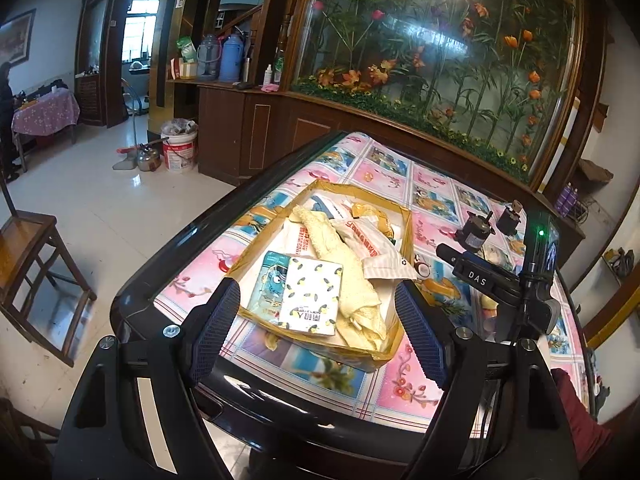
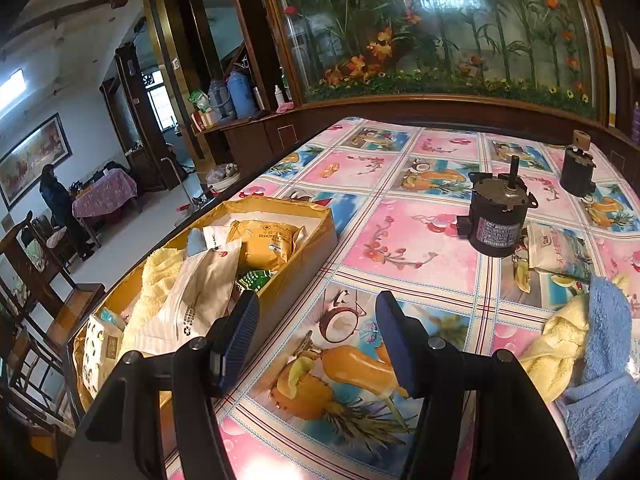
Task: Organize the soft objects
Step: 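Withdraw both tools from the box toward the blue towel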
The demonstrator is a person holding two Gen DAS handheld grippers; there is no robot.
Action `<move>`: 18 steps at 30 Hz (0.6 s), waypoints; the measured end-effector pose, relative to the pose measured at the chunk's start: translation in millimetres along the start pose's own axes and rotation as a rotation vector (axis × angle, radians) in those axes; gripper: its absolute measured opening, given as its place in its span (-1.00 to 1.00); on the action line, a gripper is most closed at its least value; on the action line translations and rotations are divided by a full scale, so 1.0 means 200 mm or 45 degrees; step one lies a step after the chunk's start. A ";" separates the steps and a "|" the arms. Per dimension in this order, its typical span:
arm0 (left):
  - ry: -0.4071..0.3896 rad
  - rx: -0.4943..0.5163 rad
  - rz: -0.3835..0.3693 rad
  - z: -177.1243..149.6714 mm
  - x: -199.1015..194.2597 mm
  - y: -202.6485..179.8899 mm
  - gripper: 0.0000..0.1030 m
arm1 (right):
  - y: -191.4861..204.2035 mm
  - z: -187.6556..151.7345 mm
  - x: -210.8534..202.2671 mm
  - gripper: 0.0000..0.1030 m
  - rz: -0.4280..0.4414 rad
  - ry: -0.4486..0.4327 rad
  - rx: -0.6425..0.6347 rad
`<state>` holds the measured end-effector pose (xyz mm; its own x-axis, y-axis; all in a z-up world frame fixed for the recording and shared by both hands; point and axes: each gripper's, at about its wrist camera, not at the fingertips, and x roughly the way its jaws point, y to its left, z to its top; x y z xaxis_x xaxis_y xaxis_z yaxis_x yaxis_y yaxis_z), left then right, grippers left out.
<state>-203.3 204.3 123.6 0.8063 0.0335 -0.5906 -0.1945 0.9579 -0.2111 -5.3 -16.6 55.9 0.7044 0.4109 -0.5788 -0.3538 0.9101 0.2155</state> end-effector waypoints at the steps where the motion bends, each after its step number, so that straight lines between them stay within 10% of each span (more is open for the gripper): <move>1: 0.004 0.004 -0.003 0.00 0.01 -0.01 0.57 | 0.00 0.00 0.00 0.17 0.000 -0.002 0.000; 11: 0.045 0.079 -0.041 -0.01 0.09 -0.09 0.57 | 0.00 0.01 -0.02 0.17 -0.017 -0.012 -0.008; 18: 0.181 0.131 -0.251 -0.01 0.23 -0.23 0.57 | -0.20 0.03 -0.51 0.18 -0.082 -0.174 0.055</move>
<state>-158.2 162.2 105.2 0.7351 -0.1897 -0.6509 0.0223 0.9663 -0.2564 -59.1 -94.7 111.5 0.8032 0.3520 -0.4807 -0.2803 0.9352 0.2165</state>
